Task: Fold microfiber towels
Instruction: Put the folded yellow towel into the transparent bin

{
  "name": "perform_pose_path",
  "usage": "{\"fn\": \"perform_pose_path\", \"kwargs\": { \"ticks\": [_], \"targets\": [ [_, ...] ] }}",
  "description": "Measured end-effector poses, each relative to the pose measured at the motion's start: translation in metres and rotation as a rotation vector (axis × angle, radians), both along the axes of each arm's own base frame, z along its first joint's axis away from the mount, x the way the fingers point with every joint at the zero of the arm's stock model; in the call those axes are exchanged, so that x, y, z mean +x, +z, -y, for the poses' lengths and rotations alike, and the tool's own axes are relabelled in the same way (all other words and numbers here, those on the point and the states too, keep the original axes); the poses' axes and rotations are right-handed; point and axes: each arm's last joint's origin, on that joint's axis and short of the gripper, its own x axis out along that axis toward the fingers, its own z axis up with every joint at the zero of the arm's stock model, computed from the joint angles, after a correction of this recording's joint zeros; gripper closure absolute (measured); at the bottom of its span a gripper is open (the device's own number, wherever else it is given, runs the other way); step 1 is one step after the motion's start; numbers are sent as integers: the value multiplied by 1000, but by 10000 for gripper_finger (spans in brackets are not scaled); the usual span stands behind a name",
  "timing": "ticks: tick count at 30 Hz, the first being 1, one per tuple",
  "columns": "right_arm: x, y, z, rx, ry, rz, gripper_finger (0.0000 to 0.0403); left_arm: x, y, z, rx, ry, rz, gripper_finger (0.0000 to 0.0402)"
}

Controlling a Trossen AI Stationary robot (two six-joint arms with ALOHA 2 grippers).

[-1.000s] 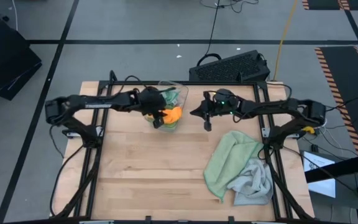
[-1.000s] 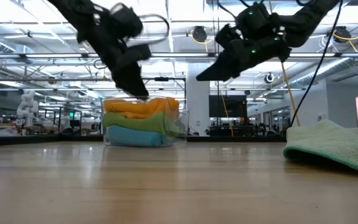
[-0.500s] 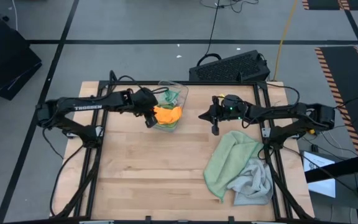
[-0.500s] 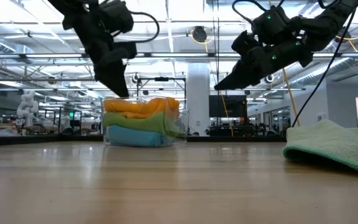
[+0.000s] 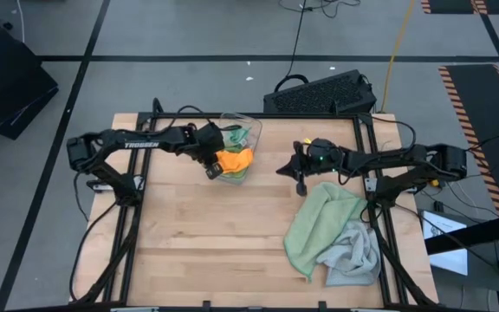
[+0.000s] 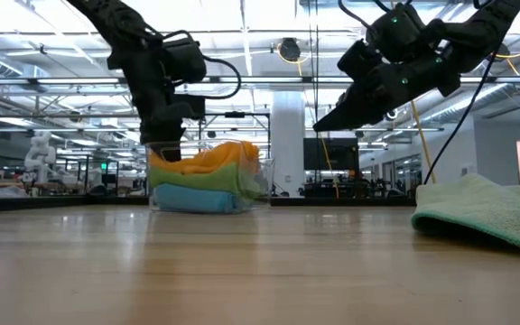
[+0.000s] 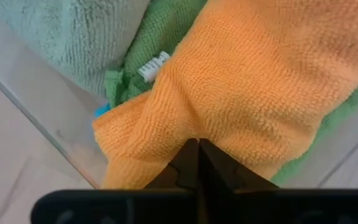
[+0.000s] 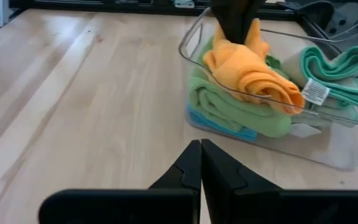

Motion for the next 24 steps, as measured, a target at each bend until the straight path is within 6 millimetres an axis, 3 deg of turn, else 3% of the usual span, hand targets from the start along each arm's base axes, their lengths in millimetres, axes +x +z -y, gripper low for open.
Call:
{"fn": "perform_pose_path", "kwargs": {
  "ticks": [4,8,11,15,20,24],
  "targets": [
    [1,-1,-5,3,19,-13,403,1,32,4,0,-5,6,395],
    [1,-2,-9,5,36,-19,403,14,75,12,121,-35,74,395],
    [2,-2,-11,6,45,-20,403,31,90,18,209,-107,154,395],
    [2,-2,-12,20,43,-28,403,44,71,17,195,-141,92,397],
    [0,-5,-13,33,39,-54,403,40,36,9,98,-71,-143,398],
    [0,-5,-13,34,40,-60,403,42,15,6,53,-28,-190,386]
  ]
}}
